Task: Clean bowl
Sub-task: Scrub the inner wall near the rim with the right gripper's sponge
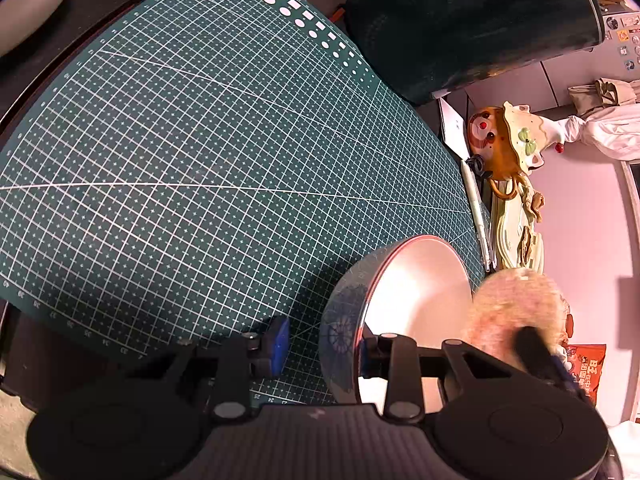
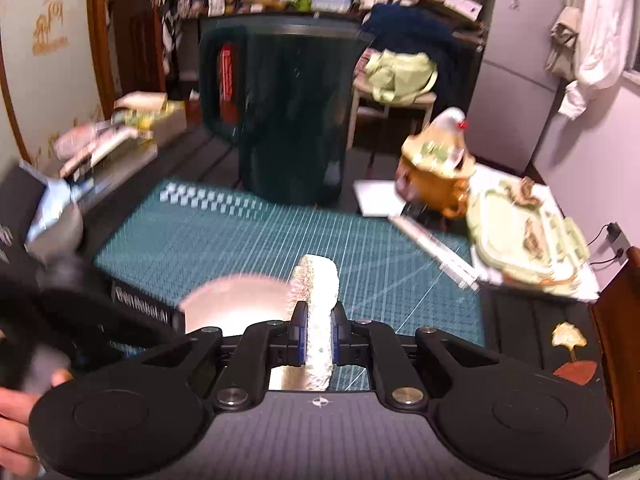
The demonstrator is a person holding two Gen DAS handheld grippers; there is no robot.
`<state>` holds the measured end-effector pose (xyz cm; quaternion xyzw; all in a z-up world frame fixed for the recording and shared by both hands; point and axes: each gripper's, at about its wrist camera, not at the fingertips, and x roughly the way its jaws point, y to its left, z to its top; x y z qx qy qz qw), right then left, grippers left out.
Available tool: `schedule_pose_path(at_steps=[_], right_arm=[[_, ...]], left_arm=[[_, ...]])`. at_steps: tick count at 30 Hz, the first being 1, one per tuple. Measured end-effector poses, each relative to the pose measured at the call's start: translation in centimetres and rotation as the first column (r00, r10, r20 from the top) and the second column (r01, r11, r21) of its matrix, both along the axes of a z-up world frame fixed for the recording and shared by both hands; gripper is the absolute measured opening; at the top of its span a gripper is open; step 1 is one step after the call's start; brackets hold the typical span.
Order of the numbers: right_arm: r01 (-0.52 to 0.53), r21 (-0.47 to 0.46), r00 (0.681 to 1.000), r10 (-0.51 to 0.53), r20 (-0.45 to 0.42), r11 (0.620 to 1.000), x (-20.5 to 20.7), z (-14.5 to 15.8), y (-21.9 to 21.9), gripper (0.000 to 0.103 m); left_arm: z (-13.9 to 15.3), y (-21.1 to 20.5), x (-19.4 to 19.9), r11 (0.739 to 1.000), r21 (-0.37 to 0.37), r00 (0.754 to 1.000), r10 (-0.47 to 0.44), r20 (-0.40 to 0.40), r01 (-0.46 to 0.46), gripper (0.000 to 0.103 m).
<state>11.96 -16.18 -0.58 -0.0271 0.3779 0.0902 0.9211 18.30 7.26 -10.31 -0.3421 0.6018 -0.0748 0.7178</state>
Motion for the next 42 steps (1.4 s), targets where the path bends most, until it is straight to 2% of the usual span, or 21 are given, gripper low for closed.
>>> schedule_pose_path(at_steps=[5, 9, 11, 14, 18, 21, 24, 28, 31, 37, 39, 42], right_arm=[[-0.051, 0.127, 0.997, 0.058, -0.052, 0.991, 0.1, -0.4, 0.5, 0.010], [-0.076, 0.130, 0.986, 0.094, -0.137, 0.989, 0.8, -3.2, 2.1, 0.010], [-0.070, 0.103, 0.983, 0.086, -0.160, 0.992, 1.2, -4.2, 2.4, 0.010], [-0.040, 0.020, 0.987, 0.042, -0.153, 0.999, 1.4, -4.9, 2.4, 0.010], [-0.026, -0.009, 0.993, 0.025, -0.119, 1.000, 1.1, -3.8, 1.7, 0.010], [-0.020, -0.027, 0.999, 0.019, -0.038, 0.999, 0.1, -1.4, 1.2, 0.010], [-0.019, 0.014, 1.000, 0.019, -0.007, 1.000, -0.1, 0.0, 0.5, 0.010], [-0.055, 0.134, 0.997, 0.062, -0.047, 0.989, 0.1, -0.1, 0.5, 0.010], [-0.077, 0.144, 0.988, 0.095, -0.121, 0.987, 0.6, -2.4, 1.9, 0.010], [-0.065, 0.042, 0.984, 0.071, -0.162, 0.997, 1.1, -4.7, 2.6, 0.010], [-0.052, -0.014, 0.989, 0.050, -0.142, 0.999, 1.0, -4.6, 2.3, 0.010], [-0.039, -0.004, 0.994, 0.038, -0.102, 0.999, 0.6, -3.1, 1.5, 0.010]], left_arm=[[0.8, -0.3, -0.6, 1.000, -0.001, 1.000, 0.001, 0.001, -0.001, 0.033], [0.9, -0.4, -0.5, 1.000, 0.000, 1.000, -0.001, 0.001, 0.001, 0.031], [0.9, -0.5, -0.5, 1.000, 0.000, 1.000, -0.001, 0.002, 0.001, 0.034], [1.0, -0.6, -0.4, 1.000, 0.001, 1.000, -0.002, 0.002, 0.002, 0.033], [1.0, -0.7, -0.4, 1.000, 0.002, 1.000, -0.003, 0.003, 0.003, 0.034], [1.1, -0.8, -0.4, 1.000, 0.003, 1.000, -0.003, 0.003, 0.003, 0.033], [1.1, -0.8, -0.4, 1.000, 0.003, 1.000, -0.003, 0.003, 0.003, 0.033], [1.1, -0.8, -0.5, 1.000, 0.003, 1.000, -0.004, 0.004, 0.004, 0.033], [1.1, -0.9, -0.5, 1.000, 0.004, 1.000, -0.003, 0.003, 0.003, 0.031], [1.1, -1.0, -0.5, 1.000, 0.005, 1.000, -0.007, 0.005, 0.007, 0.034], [1.1, -1.0, -0.5, 1.000, 0.004, 1.000, -0.006, 0.004, 0.006, 0.034], [1.1, -1.1, -0.4, 1.000, 0.003, 1.000, -0.005, 0.003, 0.005, 0.034]])
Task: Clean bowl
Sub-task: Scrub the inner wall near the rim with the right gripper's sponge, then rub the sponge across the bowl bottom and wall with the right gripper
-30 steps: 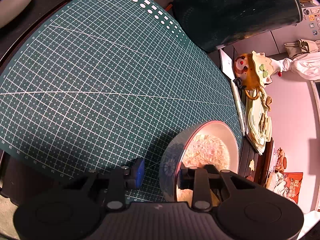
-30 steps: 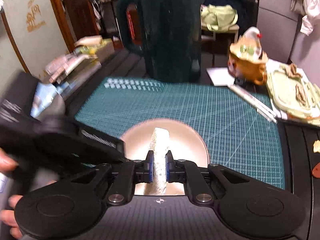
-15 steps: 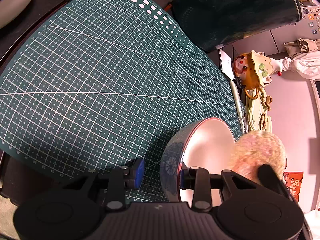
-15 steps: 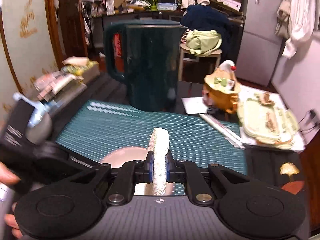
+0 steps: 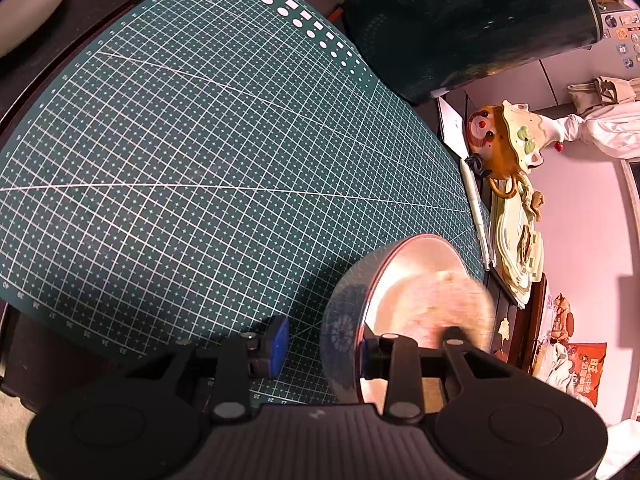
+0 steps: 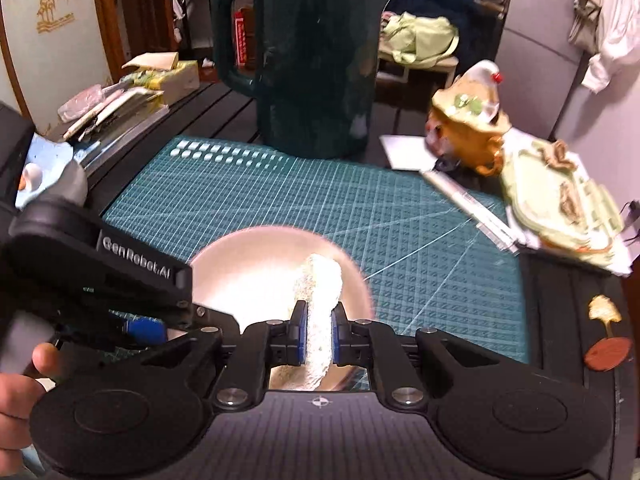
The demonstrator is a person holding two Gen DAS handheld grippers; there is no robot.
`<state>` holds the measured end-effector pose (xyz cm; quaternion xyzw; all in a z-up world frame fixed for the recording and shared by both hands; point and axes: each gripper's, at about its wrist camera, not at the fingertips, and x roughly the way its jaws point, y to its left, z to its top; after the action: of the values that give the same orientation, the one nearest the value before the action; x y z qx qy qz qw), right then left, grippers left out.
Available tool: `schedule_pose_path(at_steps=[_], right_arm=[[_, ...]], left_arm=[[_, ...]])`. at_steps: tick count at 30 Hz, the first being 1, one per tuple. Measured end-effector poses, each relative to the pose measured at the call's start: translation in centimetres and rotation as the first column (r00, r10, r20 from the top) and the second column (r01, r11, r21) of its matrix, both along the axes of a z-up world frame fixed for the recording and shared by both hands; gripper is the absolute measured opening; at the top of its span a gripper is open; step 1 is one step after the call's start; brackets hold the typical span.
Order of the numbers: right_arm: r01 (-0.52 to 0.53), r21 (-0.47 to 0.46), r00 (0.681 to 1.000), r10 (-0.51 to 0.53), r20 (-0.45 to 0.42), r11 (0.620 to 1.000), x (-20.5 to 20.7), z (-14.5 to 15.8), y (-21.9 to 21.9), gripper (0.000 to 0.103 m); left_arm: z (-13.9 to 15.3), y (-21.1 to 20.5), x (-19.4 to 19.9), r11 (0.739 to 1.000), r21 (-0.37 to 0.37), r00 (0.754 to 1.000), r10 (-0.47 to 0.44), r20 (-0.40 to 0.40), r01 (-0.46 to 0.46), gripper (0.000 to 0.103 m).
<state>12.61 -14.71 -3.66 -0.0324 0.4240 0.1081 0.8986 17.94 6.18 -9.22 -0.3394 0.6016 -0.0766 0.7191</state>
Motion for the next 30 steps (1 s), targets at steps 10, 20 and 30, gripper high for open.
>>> schedule_pose_path(at_steps=[10, 20, 30], right_arm=[[-0.028, 0.144, 1.000, 0.030, -0.009, 0.989, -0.2, 1.0, 0.0, 0.010], [0.018, -0.030, 0.998, -0.016, 0.059, 0.999, -0.2, 0.7, -0.1, 0.010], [-0.035, 0.088, 0.999, 0.036, -0.005, 0.996, 0.0, 0.5, 0.4, 0.010]], left_arm=[[0.0, 0.2, 0.1, 1.000, -0.001, 1.000, 0.002, -0.001, -0.002, 0.032], [0.2, -0.1, 0.0, 1.000, -0.001, 1.000, -0.001, 0.000, 0.001, 0.034], [0.2, -0.2, 0.0, 1.000, -0.003, 1.000, 0.001, -0.001, -0.001, 0.032]])
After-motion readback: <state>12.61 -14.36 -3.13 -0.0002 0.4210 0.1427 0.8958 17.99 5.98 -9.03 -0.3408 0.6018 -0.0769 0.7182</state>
